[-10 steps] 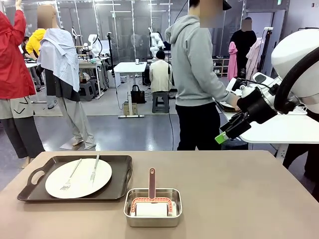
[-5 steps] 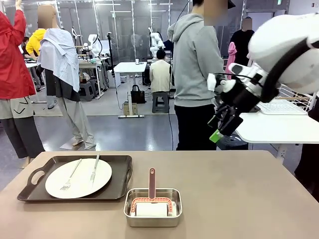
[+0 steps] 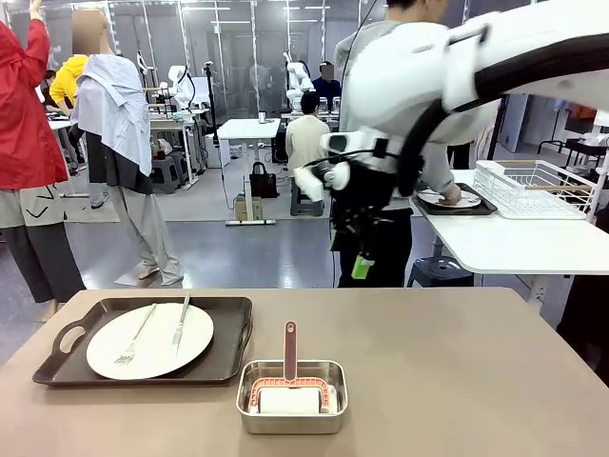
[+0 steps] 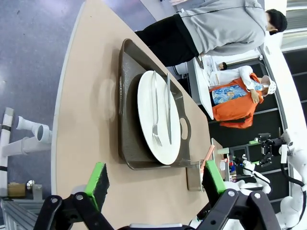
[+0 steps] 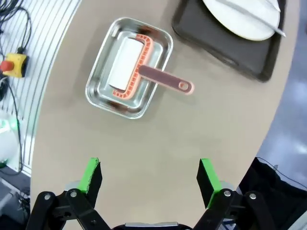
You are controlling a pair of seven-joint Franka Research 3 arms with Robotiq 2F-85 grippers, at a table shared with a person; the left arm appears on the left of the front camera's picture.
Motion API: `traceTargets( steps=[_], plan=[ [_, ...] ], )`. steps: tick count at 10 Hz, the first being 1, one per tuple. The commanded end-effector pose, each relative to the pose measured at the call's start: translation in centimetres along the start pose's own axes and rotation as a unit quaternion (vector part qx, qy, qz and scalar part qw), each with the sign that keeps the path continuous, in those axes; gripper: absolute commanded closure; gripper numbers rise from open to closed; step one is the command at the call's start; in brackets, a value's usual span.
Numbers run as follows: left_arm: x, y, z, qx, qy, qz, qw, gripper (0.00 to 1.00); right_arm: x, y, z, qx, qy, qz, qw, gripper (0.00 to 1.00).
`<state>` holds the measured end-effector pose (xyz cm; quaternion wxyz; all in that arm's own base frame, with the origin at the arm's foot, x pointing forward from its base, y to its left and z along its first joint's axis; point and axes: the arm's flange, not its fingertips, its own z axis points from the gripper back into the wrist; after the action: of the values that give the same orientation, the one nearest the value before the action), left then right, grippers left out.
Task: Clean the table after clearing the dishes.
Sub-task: When the left (or right) Handle tray is removed, use the left hand (or right hand) to clean the left (or right) side of the table with the Lint Roller.
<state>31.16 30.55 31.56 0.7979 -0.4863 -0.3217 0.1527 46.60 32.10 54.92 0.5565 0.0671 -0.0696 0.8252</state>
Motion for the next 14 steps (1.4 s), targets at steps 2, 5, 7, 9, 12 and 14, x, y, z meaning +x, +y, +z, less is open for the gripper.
traceTargets(
  steps=[2,5,7,9,12,14],
  plan=[
    [-0.2,0.1,0.3,0.002,0.002,0.000,1.000,0.00,4.4,-4.1,-2.4,0.018,0.047,-0.018,0.999,0.00],
    [-0.2,0.1,0.3,0.002,0.002,0.000,1.000,0.00,7.8,-5.9,-6.4,0.080,0.038,-0.075,0.993,0.00],
    [-0.2,0.1,0.3,0.002,0.002,0.000,1.000,0.00,8.1,-6.5,-8.8,0.110,0.035,-0.090,0.989,0.00],
    [-0.2,0.1,0.3,0.002,0.002,0.000,1.000,0.00,7.3,-5.6,-8.9,0.094,0.034,-0.077,0.992,0.00],
    [-0.2,0.1,0.3,0.002,0.002,0.000,1.000,0.00,7.3,-5.6,-8.9,0.094,0.034,-0.077,0.992,0.00],
    [-0.2,0.1,0.3,0.002,0.002,0.000,1.000,0.00,5.5,-7.4,-8.6,0.135,0.008,-0.103,0.985,0.00]
  ],
)
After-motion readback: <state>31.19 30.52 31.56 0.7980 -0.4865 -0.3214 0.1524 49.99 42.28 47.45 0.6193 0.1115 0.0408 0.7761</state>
